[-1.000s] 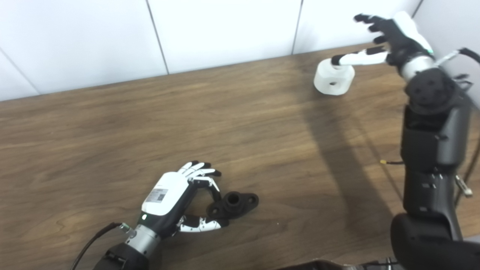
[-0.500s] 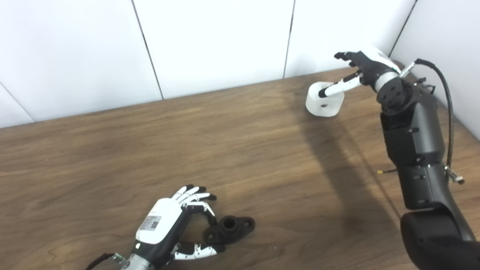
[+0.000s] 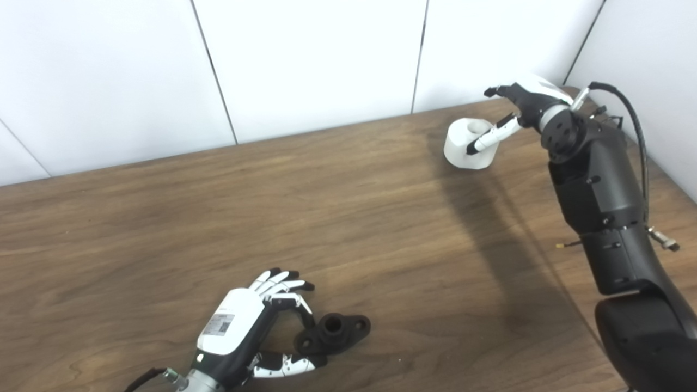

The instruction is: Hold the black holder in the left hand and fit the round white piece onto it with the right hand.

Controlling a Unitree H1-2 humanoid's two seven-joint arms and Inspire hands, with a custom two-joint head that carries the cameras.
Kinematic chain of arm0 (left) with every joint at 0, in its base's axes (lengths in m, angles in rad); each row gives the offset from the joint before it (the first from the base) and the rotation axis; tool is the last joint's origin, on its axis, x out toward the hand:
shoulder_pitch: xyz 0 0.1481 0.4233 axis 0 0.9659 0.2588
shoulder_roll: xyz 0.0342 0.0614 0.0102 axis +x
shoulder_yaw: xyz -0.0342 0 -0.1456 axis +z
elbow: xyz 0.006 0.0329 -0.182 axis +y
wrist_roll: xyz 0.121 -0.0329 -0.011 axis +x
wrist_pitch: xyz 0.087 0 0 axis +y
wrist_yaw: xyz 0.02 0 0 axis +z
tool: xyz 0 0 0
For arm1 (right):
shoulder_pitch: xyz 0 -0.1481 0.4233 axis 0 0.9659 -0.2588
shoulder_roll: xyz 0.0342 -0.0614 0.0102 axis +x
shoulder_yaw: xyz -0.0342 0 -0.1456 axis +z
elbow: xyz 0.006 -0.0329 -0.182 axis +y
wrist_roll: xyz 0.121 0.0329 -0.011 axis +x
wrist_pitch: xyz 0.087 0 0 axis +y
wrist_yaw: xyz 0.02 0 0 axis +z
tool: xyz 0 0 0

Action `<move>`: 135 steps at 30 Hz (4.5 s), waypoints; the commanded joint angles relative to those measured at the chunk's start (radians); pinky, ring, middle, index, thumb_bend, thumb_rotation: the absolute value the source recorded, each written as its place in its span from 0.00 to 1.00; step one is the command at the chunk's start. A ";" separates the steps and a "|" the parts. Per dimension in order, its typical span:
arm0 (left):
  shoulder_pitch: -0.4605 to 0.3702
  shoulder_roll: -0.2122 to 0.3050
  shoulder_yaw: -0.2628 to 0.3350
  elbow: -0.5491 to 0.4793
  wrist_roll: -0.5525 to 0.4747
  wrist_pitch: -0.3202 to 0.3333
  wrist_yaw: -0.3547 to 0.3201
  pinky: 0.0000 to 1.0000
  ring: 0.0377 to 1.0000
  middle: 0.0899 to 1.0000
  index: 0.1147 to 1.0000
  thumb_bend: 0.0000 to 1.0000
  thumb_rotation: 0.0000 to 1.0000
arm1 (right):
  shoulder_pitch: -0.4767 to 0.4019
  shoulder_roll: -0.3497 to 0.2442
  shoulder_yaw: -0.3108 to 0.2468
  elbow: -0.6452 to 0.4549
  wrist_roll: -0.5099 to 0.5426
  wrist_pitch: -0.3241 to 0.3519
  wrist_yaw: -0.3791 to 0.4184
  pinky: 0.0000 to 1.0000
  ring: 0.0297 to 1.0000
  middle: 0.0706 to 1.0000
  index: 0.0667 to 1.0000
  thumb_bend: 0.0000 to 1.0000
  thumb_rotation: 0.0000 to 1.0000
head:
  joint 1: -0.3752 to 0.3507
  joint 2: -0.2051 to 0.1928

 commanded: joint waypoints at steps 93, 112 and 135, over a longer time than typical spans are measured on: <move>0.037 0.034 0.001 0.021 0.014 0.082 -0.116 0.95 0.90 0.79 0.42 0.52 0.06 | -0.051 -0.127 0.178 0.046 0.086 -0.003 -0.158 1.00 0.94 0.86 0.65 0.82 0.21 | 0.011 0.017; 0.046 0.036 0.005 0.007 0.011 0.089 -0.117 0.95 0.90 0.79 0.42 0.52 0.06 | -0.046 -0.148 0.199 0.042 0.079 -0.002 -0.149 1.00 0.94 0.85 0.66 0.82 0.21 | 0.013 0.022; 0.046 0.034 0.000 0.013 0.013 0.088 -0.116 0.95 0.90 0.79 0.42 0.52 0.06 | -0.046 -0.143 0.213 0.047 0.094 -0.004 -0.158 1.00 0.93 0.85 0.66 0.82 0.22 | 0.017 0.022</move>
